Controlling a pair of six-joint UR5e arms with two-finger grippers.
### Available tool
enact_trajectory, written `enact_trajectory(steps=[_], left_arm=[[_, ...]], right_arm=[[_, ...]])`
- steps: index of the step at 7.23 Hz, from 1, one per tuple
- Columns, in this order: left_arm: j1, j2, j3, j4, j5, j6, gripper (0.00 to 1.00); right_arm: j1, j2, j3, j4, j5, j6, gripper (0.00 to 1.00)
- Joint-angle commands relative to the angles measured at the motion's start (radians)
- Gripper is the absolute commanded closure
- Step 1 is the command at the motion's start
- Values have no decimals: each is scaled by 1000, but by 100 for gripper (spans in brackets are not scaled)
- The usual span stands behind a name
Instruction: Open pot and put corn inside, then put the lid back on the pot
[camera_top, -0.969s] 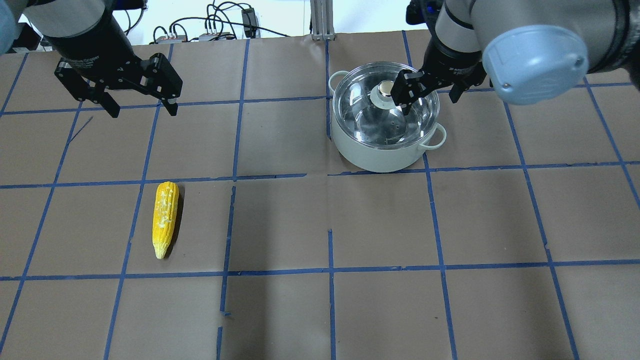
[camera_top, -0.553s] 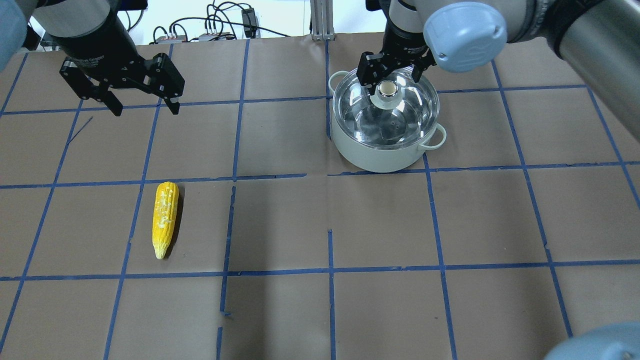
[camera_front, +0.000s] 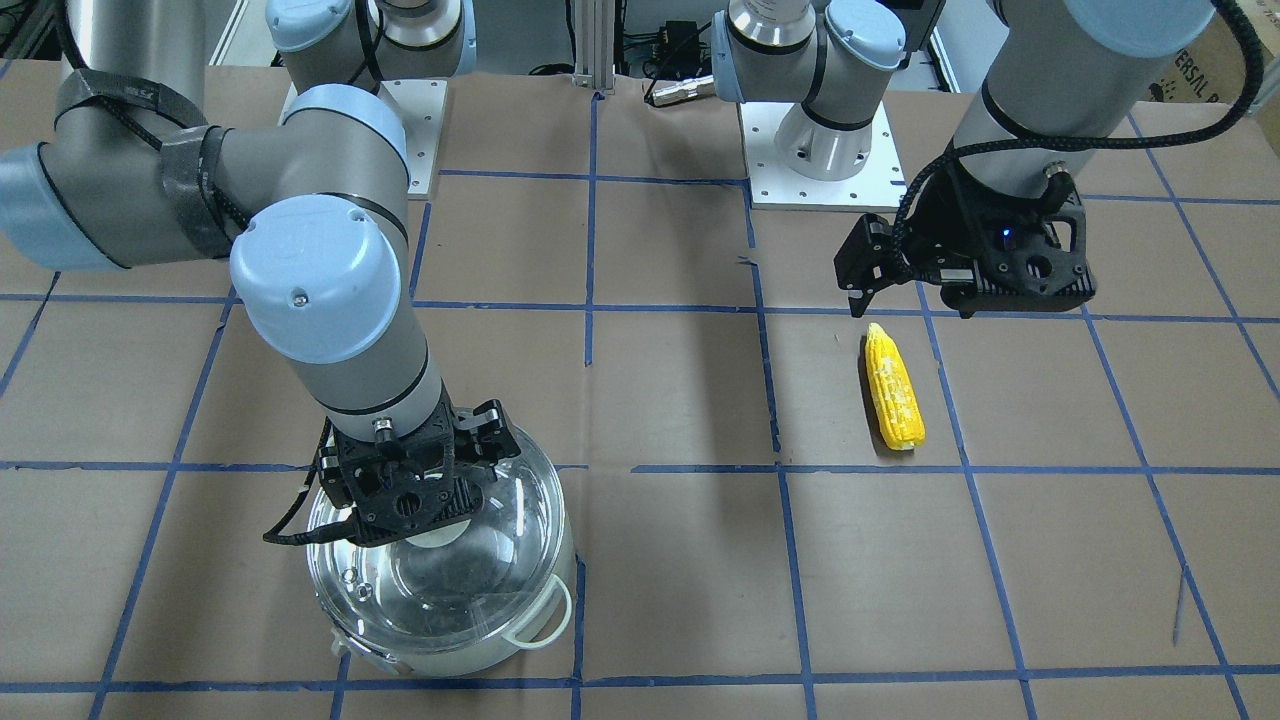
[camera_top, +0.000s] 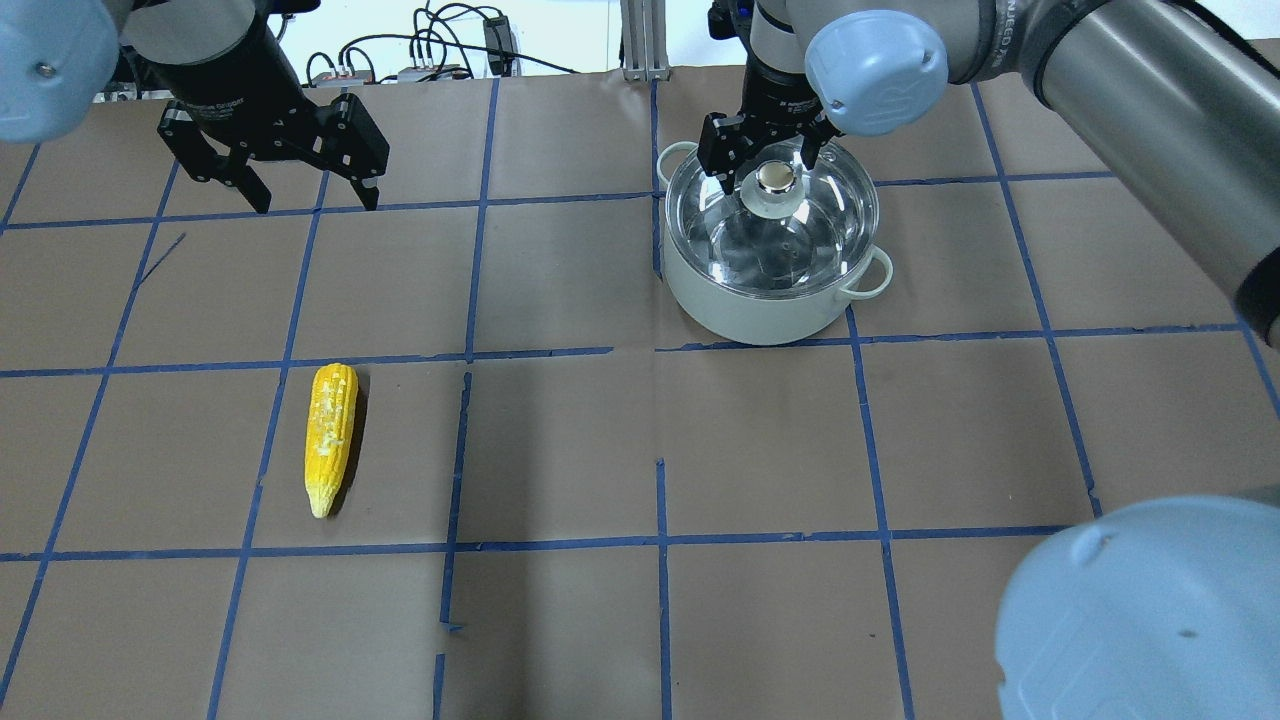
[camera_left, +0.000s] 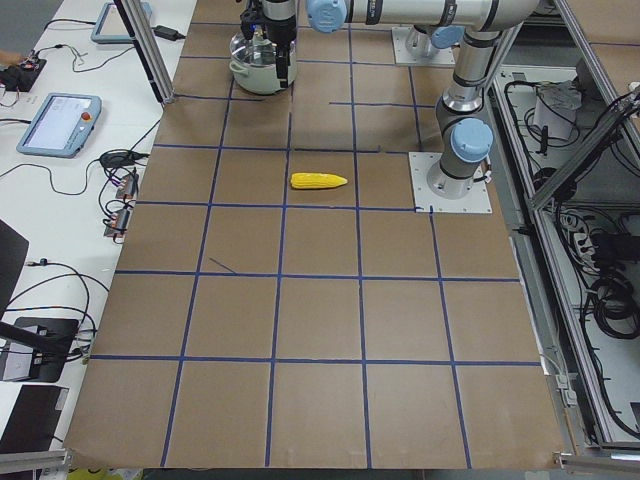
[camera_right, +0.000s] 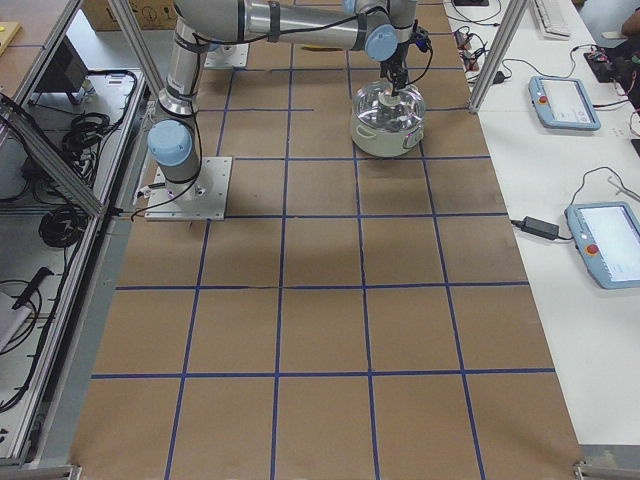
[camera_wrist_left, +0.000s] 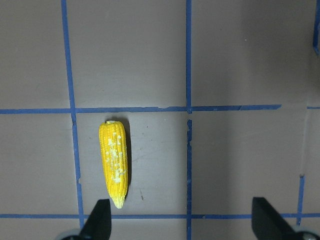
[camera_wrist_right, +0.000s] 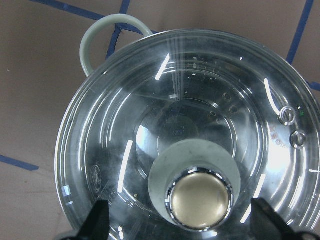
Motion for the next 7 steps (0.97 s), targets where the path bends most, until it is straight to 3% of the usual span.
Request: enact_trajectory(steps=[1, 3, 4, 5, 7], left_arm=[[-2, -14, 7, 2, -2, -4, 0], [-2, -14, 12, 2, -2, -4, 0], [-2, -7, 9, 2, -2, -3, 0], [-2, -10, 12, 2, -2, -3, 0], [-2, -10, 3, 2, -2, -3, 0]], right_arm=[[-1, 17, -1, -25, -3, -2, 0], [-1, 19, 2, -30, -3, 0, 3], [-3, 19, 8, -30, -4, 0, 9], [-3, 19, 9, -30, -6, 0, 20], [-3, 19, 3, -25, -6, -4, 51]])
